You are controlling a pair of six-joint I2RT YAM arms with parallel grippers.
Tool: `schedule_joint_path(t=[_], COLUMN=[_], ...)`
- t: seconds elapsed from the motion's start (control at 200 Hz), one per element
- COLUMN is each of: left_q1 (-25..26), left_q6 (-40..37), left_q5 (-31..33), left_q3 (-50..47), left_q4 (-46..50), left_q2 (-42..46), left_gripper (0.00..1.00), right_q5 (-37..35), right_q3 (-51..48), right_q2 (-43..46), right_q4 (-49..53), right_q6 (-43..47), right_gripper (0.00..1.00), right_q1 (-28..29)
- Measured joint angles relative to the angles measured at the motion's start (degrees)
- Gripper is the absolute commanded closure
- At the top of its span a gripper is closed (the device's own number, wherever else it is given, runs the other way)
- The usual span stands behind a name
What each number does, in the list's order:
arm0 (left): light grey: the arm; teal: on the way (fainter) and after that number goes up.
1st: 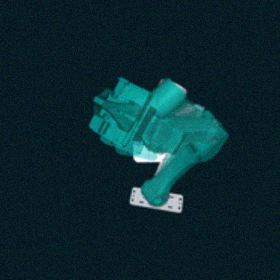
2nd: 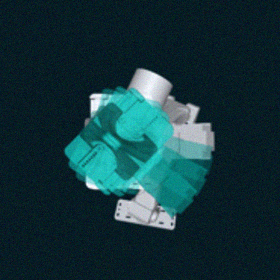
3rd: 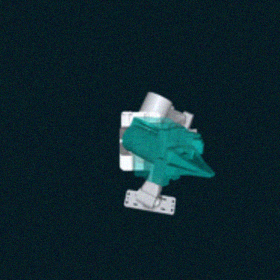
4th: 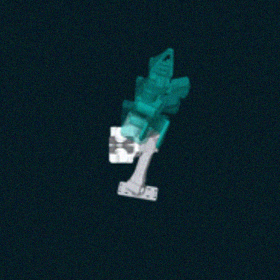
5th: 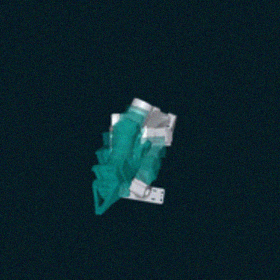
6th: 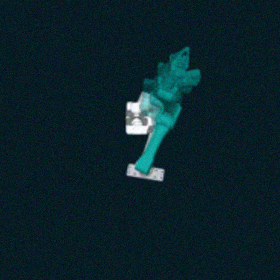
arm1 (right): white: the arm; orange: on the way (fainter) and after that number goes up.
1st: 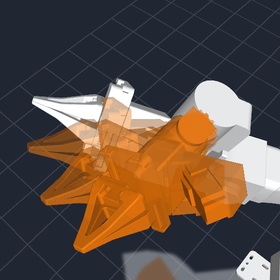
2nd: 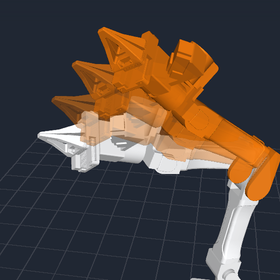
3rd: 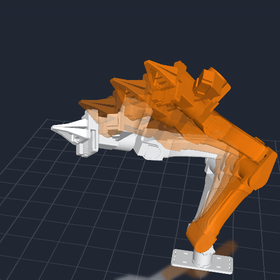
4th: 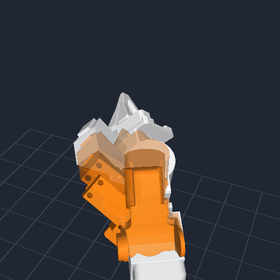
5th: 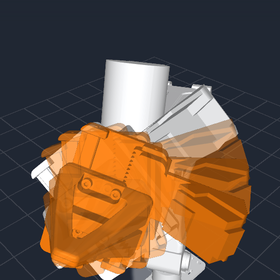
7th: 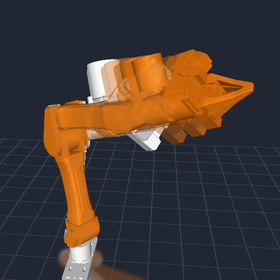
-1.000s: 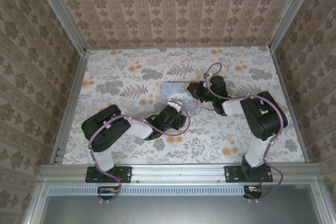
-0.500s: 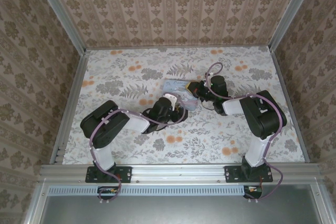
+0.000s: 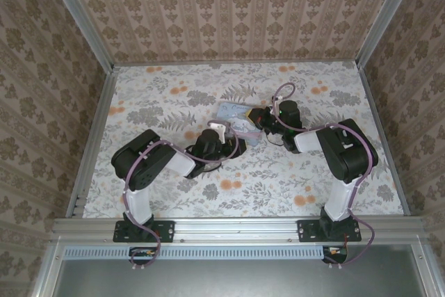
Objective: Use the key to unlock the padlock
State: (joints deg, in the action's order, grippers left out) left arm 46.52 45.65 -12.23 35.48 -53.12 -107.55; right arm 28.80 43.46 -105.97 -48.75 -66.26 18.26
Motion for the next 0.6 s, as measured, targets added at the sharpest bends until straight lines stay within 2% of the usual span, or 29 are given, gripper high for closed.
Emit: schedule_joint_path(t=[0.255, 0.6], left_q1=[2.5, 2.8], left_q6=[1.6, 5.5], left_q5=[1.8, 5.9], left_q3=[-1.0, -1.2], left_q4=[-1.8, -4.8], left_q2=[0.3, -1.3], left_gripper=[0.45, 0.45], right_q5=[0.0, 0.0], right_q3=[0.0, -0.1], right_q2=[-0.6, -0.9], right_q4=[-1.5, -2.2], right_q6=[-0.2, -0.2], right_gripper=[1.0, 1.0], right_q1=[0.0, 0.0])
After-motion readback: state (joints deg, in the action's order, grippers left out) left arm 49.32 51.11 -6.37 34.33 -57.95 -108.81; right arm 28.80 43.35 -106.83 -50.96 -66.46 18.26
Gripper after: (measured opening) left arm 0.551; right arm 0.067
